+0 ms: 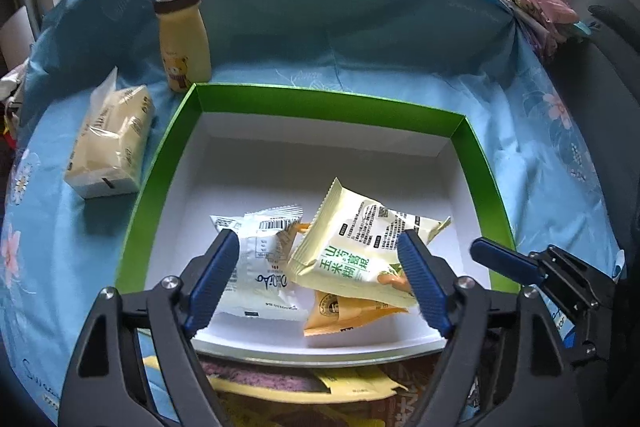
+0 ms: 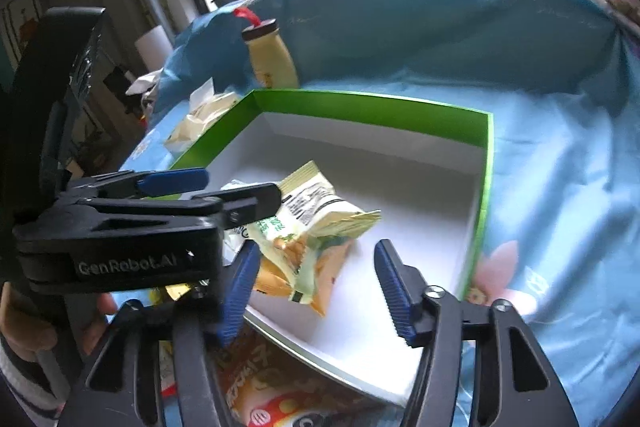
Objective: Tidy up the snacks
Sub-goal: 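Open the left gripper to drop the green-white packet into the box, then withdraw the left gripper toward the red-edged white packet beside the box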
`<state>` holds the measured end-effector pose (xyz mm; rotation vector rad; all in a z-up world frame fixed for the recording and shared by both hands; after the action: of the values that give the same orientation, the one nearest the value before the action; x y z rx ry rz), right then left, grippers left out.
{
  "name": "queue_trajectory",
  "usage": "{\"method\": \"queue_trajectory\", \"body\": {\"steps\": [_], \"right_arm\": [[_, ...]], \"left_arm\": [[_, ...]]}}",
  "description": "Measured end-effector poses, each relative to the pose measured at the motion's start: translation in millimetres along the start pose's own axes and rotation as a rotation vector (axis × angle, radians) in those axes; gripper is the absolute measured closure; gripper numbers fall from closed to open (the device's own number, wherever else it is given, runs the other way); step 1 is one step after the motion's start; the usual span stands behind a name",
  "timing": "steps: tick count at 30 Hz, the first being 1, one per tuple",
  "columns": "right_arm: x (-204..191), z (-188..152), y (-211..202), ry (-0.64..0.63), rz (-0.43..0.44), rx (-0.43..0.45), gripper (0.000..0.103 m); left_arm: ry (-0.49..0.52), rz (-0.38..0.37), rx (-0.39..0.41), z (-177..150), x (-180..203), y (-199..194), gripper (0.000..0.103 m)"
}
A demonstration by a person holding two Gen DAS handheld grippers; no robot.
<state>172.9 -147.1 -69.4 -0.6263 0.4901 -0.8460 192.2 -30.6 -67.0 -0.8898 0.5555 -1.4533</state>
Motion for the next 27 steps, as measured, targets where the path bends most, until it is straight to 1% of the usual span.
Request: {"method": "queue_trajectory", "body": {"steps": [1,2,3,7,9,10,17,25,27], "right_arm": [[2,-1,-4,0.006,-0.005,0.005,0.042],[3,-2,-9,0.012,-0.012,0.011,0.042],[4,-3,-13,0.015,-0.017,0.016,0.042],[7,-6,-31,0.032,-0.036,0.04,0.039],[7,-7,-40,0.037,-0.045,0.051,0.034],[7,-8,-44,0.036,-0.048,0.053,0.033],[-4,-8,-64,0.015,-0.062,0.064,0.032],[-16,-11,-84,0.012,-0.051,0.087,0.031],[-19,-11,-87,0.01,-0.051,0.092,0.031]], "left_arm": [[0.002,0.004,0.007,0,1,-3,0.019],[0.003,0.009,0.013,0,1,-6,0.015],[0.005,0.013,0.024,-1,2,-10,0.014],[0.016,0.023,0.054,-4,5,-23,0.014],[0.018,0.024,0.063,-6,7,-30,0.014],[0.019,0.025,0.07,-7,8,-33,0.014],[0.006,0.038,0.103,-14,8,-55,0.013],[-0.017,0.041,0.13,-27,4,-78,0.013],[-0.018,0.033,0.136,-31,4,-85,0.007]]}}
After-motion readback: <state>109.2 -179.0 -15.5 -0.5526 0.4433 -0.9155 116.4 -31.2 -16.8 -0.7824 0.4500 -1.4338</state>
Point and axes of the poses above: each gripper's, at about its wrist camera, not at the fingertips, and y roughly the way its jaws point, x to its right, z to its top, the point moved 6 cm from there along y, roughly the way its jaws point, and after that the axes turned 6 degrees about -y, right-handed, at the moved point
